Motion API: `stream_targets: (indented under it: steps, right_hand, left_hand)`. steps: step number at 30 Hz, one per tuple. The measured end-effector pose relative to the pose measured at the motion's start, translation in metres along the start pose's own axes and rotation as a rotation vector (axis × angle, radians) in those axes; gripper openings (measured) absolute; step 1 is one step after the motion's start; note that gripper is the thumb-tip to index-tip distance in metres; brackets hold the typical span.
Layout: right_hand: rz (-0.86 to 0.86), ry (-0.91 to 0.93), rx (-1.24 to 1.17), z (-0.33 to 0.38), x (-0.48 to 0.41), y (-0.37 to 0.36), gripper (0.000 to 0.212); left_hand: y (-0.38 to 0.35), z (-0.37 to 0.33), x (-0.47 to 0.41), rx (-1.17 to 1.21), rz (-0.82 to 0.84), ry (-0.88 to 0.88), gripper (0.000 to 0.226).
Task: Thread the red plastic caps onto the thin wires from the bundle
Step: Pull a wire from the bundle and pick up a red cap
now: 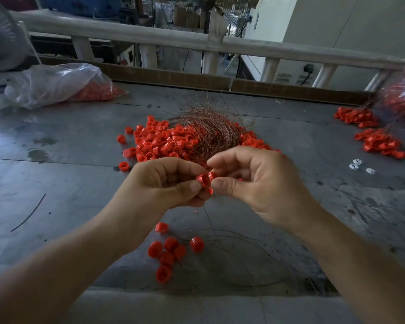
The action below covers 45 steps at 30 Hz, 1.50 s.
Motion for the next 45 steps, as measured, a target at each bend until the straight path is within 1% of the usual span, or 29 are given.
stream_targets:
  steps: [3,10,15,25,29,36,41,45]
  right_hand:
    - [-0.006,0.064,0.07,0.0,0.0,-0.002,0.024]
    - [-0.032,0.092,0.119,-0.002,0.003,-0.009,0.032]
    - [-0.057,0.125,0.182,-0.001,0.004,-0.01,0.025]
    - [-0.059,0.125,0.179,0.0,0.004,-0.011,0.022]
    - [-0.066,0.127,0.177,-0.001,0.004,-0.011,0.02]
    - [-0.127,0.14,0.082,-0.001,0.008,-0.012,0.021]
    - [-0.155,0.21,0.153,-0.001,0.008,-0.014,0.015]
    - [-0.167,0.223,0.128,-0.001,0.009,-0.014,0.014]
  left_hand:
    - [0.0,-0.001,0.0,0.002,-0.013,0.003,0.024]
    - [0.001,0.0,0.0,-0.037,-0.037,0.019,0.025]
    - [0.0,-0.001,-0.001,-0.046,-0.047,0.029,0.027]
    - [0.0,-0.001,0.0,-0.035,-0.049,0.037,0.024]
    - [0.0,-0.001,0.002,-0.045,-0.069,0.018,0.019]
    - [0.0,-0.001,0.002,0.019,-0.067,0.018,0.023]
    - [-0.002,-0.001,0.004,0.012,-0.068,-0.003,0.023]
    - [0.0,0.0,0.006,0.079,-0.033,0.037,0.025]
Point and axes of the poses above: each hand's wrist, its own x-axis away from the middle knuckle, its own y-axis out of the back of the hand, z = x × y, the point moved 2 cm from there along -x, towards the middle knuckle, and after that the axes turned 6 degrees about y, right-handed, at the moved point
